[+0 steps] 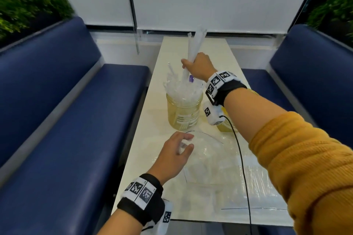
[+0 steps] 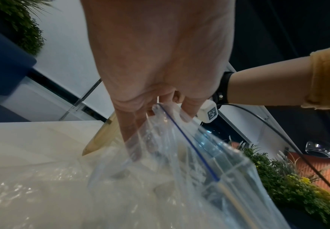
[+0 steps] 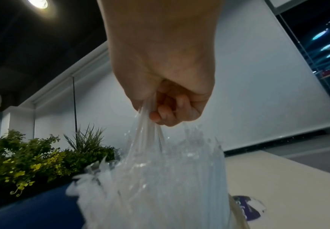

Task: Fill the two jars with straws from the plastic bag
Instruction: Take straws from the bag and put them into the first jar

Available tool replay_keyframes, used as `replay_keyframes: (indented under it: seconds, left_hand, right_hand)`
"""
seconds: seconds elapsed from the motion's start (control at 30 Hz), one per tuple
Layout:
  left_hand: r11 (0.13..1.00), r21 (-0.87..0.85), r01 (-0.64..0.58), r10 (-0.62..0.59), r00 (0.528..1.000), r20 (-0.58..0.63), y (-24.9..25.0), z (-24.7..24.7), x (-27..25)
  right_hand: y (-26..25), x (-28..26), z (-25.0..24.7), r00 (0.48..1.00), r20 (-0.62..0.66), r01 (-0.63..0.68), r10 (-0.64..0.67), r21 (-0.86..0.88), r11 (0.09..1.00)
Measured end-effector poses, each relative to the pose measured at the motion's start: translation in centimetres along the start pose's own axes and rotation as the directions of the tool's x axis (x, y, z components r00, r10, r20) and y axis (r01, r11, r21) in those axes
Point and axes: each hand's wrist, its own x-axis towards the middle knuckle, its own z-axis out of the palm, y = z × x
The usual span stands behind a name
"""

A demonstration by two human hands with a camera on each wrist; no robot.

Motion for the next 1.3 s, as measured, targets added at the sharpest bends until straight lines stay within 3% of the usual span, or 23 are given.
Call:
replay_keyframes:
  seconds: [0.17, 0.27, 0.37, 0.47, 0.57, 0.7, 0.77, 0.83, 0.9, 0.93, 0.97, 1.0, 1.07, 1.1, 1.17, 1.27, 1.3]
  left_hand:
    - [1.0, 0.013, 0.005, -0.005, 1.0, 0.013, -0.2, 0.0, 0.1]
    - [1.0, 0.02, 0.014, -0.015, 0.999, 0.033, 0.1, 0.1, 0.3]
    - [1.0, -0.003, 0.012, -0.012, 0.997, 0.081, 0.5, 0.1, 0.4]
    - [0.998, -0.012, -0.065, 0.066, 0.997, 0.041, 0.8, -0.3, 0.4]
    - [0.993, -0.007, -0.114, 0.114, 0.993, -0.008, 0.9, -0.8, 0.7]
    - [0.993, -0.018, -0.119, 0.118, 0.993, -0.01, 1.0, -0.7, 1.1]
    - [0.995, -0.03, -0.092, 0.092, 0.996, 0.006, 1.2, -0.6, 1.1]
    - [0.996, -0.044, -0.072, 0.074, 0.997, 0.025, 1.2, -0.3, 1.2]
    - [0.996, -0.067, -0.056, 0.059, 0.997, 0.043, 1.2, -0.1, 1.2]
    - [0.996, -0.072, -0.051, 0.055, 0.997, 0.048, 1.1, -0.1, 1.2]
    - [0.996, -0.073, -0.047, 0.051, 0.997, 0.052, 1.1, 0.0, 1.3]
    - [0.996, -0.071, -0.045, 0.049, 0.997, 0.057, 1.1, 0.0, 1.3]
    - [0.997, -0.066, -0.044, 0.048, 0.997, 0.06, 1.1, -0.1, 1.3]
    - [0.997, -0.066, -0.043, 0.047, 0.997, 0.06, 1.1, -0.2, 1.3]
    - [0.997, -0.066, -0.038, 0.042, 0.998, 0.055, 1.0, -0.3, 1.3]
    - [0.997, -0.068, -0.027, 0.031, 0.998, 0.057, 0.7, -0.4, 1.3]
    - [0.998, -0.066, -0.024, 0.028, 0.998, 0.063, 0.7, -0.4, 1.3]
  right_hand:
    - [-1.7, 1.4, -2.9, 0.975, -0.192, 0.109, -0.108, -0.003, 0.994]
    - [-1.7, 1.6, -2.7, 0.991, -0.052, 0.114, -0.122, -0.133, 0.985]
    - [0.0, 0.9, -0.1, 0.991, 0.127, 0.072, -0.037, -0.286, 0.955]
    - [1.9, -0.1, 2.0, 0.981, 0.192, 0.062, 0.011, -0.371, 0.927]
    - [1.9, -0.7, 1.9, 0.991, 0.136, 0.06, -0.014, -0.339, 0.939]
    - [0.3, -1.2, -0.2, 0.981, -0.091, 0.162, -0.171, -0.093, 0.982]
    - [-1.0, -1.5, -1.0, 0.911, -0.236, 0.349, -0.338, 0.005, 0.937]
    - [-2.1, -1.4, -1.2, 0.773, -0.358, 0.552, -0.524, -0.027, 0.833]
    - [-2.7, -0.9, -0.6, 0.66, -0.347, 0.646, -0.666, -0.192, 0.739]
    - [-2.8, -0.6, -0.1, 0.644, -0.296, 0.649, -0.705, -0.275, 0.709]
    - [-2.4, -0.4, 0.5, 0.667, -0.212, 0.636, -0.714, -0.337, 0.694]
    - [-1.7, -0.3, 1.2, 0.723, -0.105, 0.605, -0.683, -0.382, 0.699]
    - [0.1, -0.6, 2.6, 0.829, 0.126, 0.536, -0.545, -0.457, 0.709]
    - [1.1, -0.9, 3.1, 0.846, 0.208, 0.527, -0.491, -0.473, 0.706]
    - [2.1, -1.3, 3.5, 0.857, 0.196, 0.51, -0.477, -0.455, 0.73]
    - [1.4, -0.7, 3.0, 0.855, -0.059, 0.449, -0.515, -0.412, 0.793]
    - [0.9, -0.5, 2.8, 0.837, -0.077, 0.472, -0.542, -0.402, 0.785]
